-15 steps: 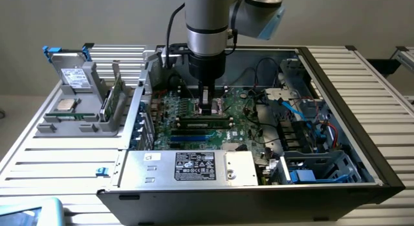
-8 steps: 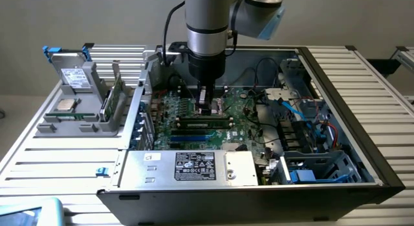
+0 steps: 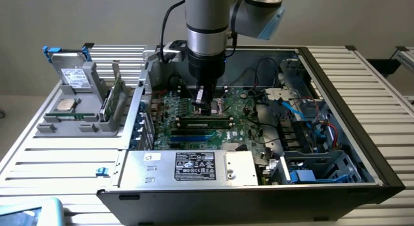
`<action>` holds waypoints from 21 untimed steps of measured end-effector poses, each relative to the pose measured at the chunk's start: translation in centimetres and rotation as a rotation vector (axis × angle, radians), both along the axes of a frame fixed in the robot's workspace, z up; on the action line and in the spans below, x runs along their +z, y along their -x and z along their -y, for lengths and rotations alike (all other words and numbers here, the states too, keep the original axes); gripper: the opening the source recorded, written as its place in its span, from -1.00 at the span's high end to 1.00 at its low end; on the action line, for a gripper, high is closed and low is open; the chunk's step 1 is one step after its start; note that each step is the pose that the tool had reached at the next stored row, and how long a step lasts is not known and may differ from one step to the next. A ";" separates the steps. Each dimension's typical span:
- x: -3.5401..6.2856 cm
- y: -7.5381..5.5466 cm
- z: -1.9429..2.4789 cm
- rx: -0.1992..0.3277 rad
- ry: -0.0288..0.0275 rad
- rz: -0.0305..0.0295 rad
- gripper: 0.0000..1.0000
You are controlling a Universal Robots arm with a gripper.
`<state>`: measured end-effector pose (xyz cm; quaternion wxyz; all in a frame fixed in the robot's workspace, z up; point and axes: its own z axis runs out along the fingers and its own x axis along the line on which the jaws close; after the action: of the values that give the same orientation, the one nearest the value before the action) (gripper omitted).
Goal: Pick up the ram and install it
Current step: 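Press down the ram until it locks into place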
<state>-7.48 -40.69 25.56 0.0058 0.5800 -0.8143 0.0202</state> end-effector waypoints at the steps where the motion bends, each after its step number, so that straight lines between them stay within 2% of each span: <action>1: 0.00 0.0 0.00 -0.016 0.0000 0.0000 0.79; 21: 0.00 0.0 0.00 -0.315 0.0000 0.0000 0.79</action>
<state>-7.48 -40.69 25.55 0.0089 0.4449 -0.8953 0.0190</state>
